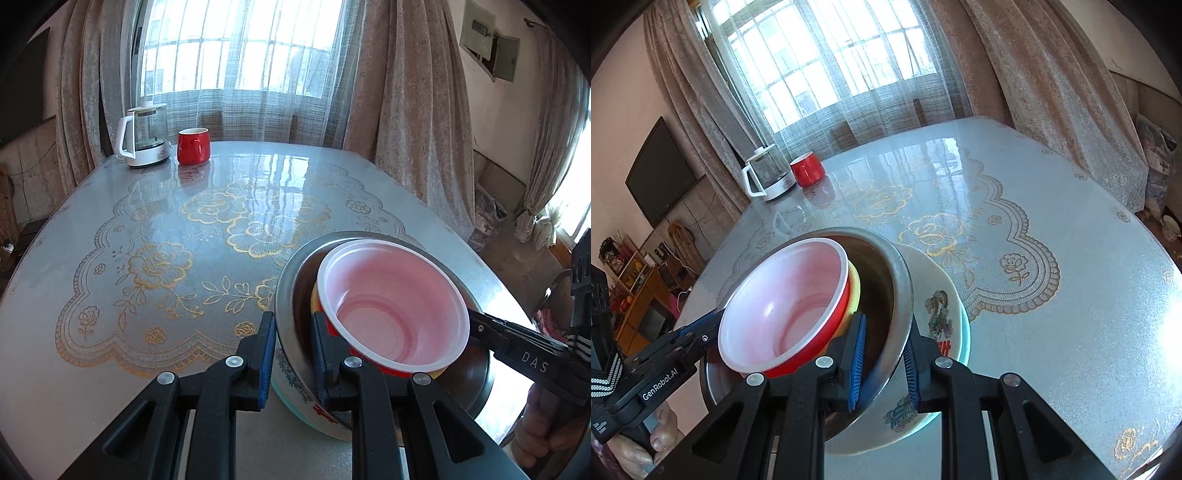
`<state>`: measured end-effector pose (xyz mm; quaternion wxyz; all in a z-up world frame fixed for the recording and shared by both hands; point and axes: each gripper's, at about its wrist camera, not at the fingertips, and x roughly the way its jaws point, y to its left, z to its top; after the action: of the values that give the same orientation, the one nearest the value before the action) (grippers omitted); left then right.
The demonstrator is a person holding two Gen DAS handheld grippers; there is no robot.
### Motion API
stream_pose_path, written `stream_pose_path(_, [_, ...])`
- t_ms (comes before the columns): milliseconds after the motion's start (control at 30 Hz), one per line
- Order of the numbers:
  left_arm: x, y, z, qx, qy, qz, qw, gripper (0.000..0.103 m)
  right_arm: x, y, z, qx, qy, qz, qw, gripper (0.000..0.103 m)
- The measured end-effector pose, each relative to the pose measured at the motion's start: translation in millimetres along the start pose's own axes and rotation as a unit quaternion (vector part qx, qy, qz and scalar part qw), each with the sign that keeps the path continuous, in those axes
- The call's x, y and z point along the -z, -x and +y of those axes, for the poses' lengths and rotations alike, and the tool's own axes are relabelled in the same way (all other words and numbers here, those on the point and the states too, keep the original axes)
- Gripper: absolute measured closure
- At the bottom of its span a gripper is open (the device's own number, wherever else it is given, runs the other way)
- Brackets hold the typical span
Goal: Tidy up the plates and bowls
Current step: 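Lift the nested steel bowl with the left tool onto the plate stack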
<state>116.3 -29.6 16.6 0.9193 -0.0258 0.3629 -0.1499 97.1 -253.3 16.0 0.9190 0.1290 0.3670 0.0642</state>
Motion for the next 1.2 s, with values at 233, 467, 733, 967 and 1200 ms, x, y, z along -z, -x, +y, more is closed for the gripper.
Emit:
stream_pose_path(233, [7, -14, -8, -0.005, -0.017, 0.013, 0.9998, 0.084, 7, -10, -5, 0.036, 0.013, 0.004, 0.999, 0.083])
stream_pose_path(467, [7, -23, -14, -0.023, -0.028, 0.028, 0.999, 0.084, 6, -12, -12, 0.027, 0.008, 0.0, 1.0, 0.084])
stream_pose_path(733, [8, -23, -13, -0.029, -0.023, 0.033, 0.9988, 0.083, 6, -8, -15, 0.019, 0.001, 0.0, 1.0, 0.084])
stream_pose_path(967, [13, -20, -12, -0.028, -0.003, 0.039, 0.9988, 0.077, 10, 7, -23, 0.011, -0.017, -0.006, 1.0, 0.076])
stream_pose_path(1200, [19, -9, -14, -0.025, 0.003, 0.038, 0.999, 0.063, 17, 13, -27, -0.01, -0.034, 0.002, 0.999, 0.071])
